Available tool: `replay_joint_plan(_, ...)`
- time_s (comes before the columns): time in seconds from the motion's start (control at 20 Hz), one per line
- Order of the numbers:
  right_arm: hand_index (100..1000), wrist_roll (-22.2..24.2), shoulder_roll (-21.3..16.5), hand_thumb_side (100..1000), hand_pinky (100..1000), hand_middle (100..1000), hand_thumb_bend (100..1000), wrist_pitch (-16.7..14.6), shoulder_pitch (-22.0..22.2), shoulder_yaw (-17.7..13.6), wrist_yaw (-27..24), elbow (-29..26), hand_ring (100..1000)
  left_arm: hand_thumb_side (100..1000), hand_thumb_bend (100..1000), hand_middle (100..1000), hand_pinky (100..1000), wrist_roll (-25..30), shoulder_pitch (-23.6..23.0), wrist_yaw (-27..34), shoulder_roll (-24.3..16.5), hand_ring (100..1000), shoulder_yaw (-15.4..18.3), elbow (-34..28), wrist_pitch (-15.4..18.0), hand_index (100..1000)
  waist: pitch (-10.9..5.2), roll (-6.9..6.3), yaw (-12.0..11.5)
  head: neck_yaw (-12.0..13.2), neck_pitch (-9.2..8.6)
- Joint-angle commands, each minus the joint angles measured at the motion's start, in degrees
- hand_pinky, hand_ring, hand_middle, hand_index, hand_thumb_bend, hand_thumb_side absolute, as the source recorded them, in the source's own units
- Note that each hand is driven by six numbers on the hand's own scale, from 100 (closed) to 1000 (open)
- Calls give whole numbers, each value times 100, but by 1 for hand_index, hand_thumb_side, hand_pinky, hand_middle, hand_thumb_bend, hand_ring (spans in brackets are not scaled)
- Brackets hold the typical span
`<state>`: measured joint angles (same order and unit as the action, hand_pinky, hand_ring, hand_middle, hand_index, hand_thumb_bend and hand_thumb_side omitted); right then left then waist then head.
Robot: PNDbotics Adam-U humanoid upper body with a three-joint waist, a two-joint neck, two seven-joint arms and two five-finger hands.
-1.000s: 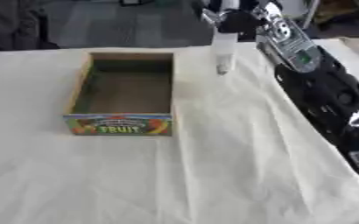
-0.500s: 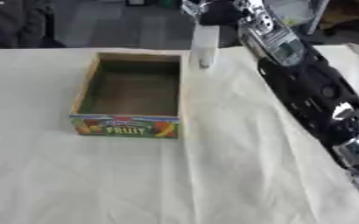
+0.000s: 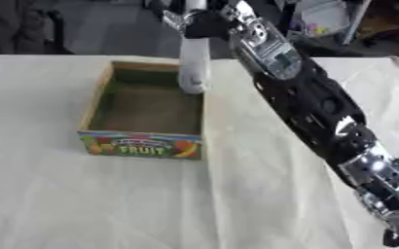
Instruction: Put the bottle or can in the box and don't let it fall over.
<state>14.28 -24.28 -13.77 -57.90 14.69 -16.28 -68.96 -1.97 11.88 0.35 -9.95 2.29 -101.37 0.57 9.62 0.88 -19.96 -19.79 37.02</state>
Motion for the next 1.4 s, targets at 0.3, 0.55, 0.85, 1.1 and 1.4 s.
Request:
replay_joint_plan(0.3,471,-6,170,100,626,212,213,-31,-86,7,67,243,338,761,480,748,714,41,120,20,-14,665,-33,-34,15,836,-21,3,-29,-80,-169)
replay_joint_plan(0.55,523,-73,254,100,642,260,231,-58,-22,36,136,386,386,761,481,748,714,34,126,18,-6,665,-30,-25,15,836,-8,9,-24,-98,-194)
replay_joint_plan(0.85,662,-71,299,100,680,369,323,-104,58,74,369,503,482,760,482,747,714,22,123,15,-1,664,-22,-7,17,836,-14,19,-3,-83,-191)
replay_joint_plan(1.1,745,-101,291,121,706,459,420,-191,107,80,590,525,555,760,483,747,715,17,117,10,0,664,-17,-2,20,836,-18,19,21,-65,-183)
replay_joint_plan(1.4,838,-56,270,264,737,536,494,-229,160,70,702,624,621,761,485,746,715,11,108,5,-3,664,-12,0,20,836,-13,17,49,-48,-180)
